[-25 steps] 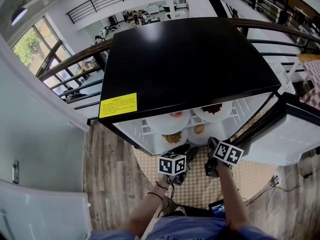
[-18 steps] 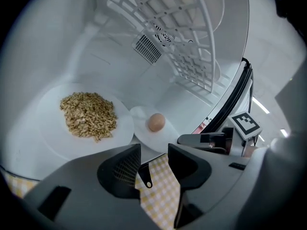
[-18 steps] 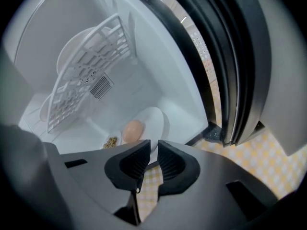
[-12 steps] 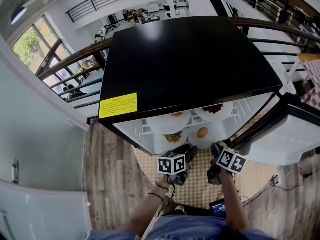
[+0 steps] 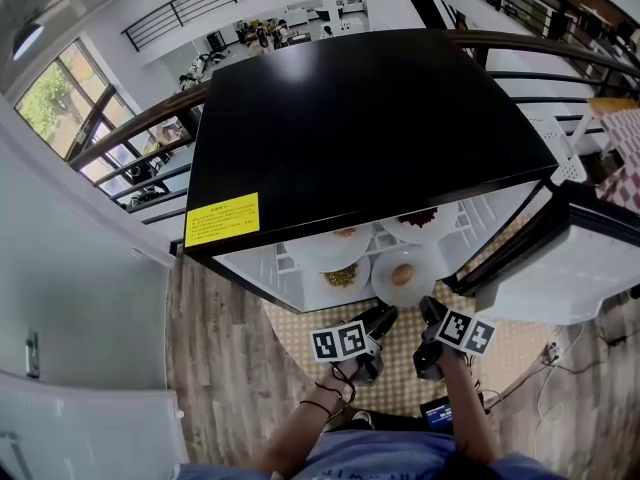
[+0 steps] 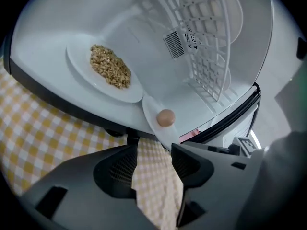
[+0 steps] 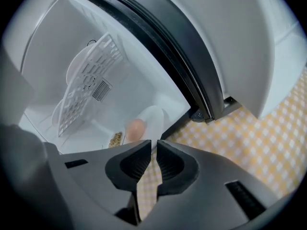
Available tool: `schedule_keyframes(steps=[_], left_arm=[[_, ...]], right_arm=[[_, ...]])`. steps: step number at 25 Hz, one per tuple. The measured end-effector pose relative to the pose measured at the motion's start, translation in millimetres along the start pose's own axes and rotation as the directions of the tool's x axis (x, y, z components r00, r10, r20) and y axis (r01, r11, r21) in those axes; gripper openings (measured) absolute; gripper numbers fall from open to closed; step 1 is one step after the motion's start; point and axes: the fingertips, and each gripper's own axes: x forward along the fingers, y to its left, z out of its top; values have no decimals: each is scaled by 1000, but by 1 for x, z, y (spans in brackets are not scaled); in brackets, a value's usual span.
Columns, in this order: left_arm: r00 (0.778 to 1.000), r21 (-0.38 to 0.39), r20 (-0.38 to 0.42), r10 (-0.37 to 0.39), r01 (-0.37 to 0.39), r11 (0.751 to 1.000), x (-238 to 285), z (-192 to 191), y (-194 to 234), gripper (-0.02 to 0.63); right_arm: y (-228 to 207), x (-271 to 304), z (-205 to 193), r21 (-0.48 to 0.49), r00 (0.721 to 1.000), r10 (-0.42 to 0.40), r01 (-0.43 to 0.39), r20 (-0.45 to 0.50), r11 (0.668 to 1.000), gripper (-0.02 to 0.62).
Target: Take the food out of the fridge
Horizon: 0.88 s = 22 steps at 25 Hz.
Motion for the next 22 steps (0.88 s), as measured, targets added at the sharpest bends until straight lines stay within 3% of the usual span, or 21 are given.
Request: schedule_keyframes(steps=[6, 10, 13, 18, 20, 22], left_arm=[[999, -70, 48, -5, 8, 998, 13, 21, 1, 218], [997, -127, 74, 4, 5, 992, 12, 22, 5, 152], [996, -119, 87, -24, 34, 992, 14, 23, -3, 74], [995, -136, 75, -68, 78, 988, 15, 17, -16, 25], [995, -172, 73, -72, 84, 981, 15, 10, -15, 23], [992, -266, 99, -83, 107, 958, 15, 5, -13, 21]], right_arm=[[-2, -3, -5, 1, 1000, -2, 2, -9, 1000, 48], [-2, -5, -11, -7, 1000, -4, 4, -22, 1000, 44], [-2, -8, -16, -29, 1000, -10, 10, -25, 1000, 17], [7, -11, -22, -80, 1000, 8, -10, -30, 997, 15], [7, -14, -24, -87, 1000, 6, -9, -27, 996, 15], [4, -19, -24, -98, 1000, -3, 1, -19, 995, 15]])
